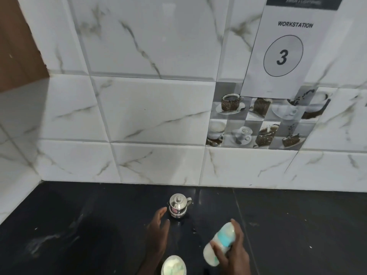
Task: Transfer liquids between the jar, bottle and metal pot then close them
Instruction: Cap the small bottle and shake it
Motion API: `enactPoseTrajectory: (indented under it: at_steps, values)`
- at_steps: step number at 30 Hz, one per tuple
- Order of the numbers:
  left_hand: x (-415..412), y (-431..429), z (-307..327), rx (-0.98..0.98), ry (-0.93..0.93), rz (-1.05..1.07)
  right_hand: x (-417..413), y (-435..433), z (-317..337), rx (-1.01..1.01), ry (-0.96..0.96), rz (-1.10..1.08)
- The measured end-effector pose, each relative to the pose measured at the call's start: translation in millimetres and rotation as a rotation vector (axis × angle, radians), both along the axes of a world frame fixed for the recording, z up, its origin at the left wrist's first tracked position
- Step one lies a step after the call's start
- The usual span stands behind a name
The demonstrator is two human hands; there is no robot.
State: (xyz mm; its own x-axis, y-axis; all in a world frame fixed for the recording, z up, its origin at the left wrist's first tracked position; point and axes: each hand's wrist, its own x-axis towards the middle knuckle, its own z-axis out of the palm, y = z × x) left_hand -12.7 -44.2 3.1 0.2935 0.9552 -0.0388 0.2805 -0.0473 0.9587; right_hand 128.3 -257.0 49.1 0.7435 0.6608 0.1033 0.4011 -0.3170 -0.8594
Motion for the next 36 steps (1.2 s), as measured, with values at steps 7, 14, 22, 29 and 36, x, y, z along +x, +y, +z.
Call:
enactPoseTrajectory:
  at_steps: [7, 14, 22, 29, 36]
  values:
    - [-1.1, 5.6, -2.8, 0.045, 0.017, -0.02, -4.0, -2.1, 8.5, 0.016, -0.03, -0.019]
    - [-0.7, 12.3, 7.7, 0.093, 0.053, -0.02, -11.9, -8.4, 17.5, -0.001, -0.049, 0.081]
    - [-0.8, 21.8, -0.1, 0.131, 0.117, -0.066, -17.2, -12.7, 23.6, -0.018, -0.002, 0.054]
    - [-0.8, 32.6, -2.8, 0.215, 0.223, -0.141, -21.9, -14.6, 27.4, -0.027, 0.035, 0.079]
    - [2.3, 38.0, 2.4, 0.261, 0.242, -0.162, -25.4, -14.0, 30.2, -0.057, 0.028, 0.119]
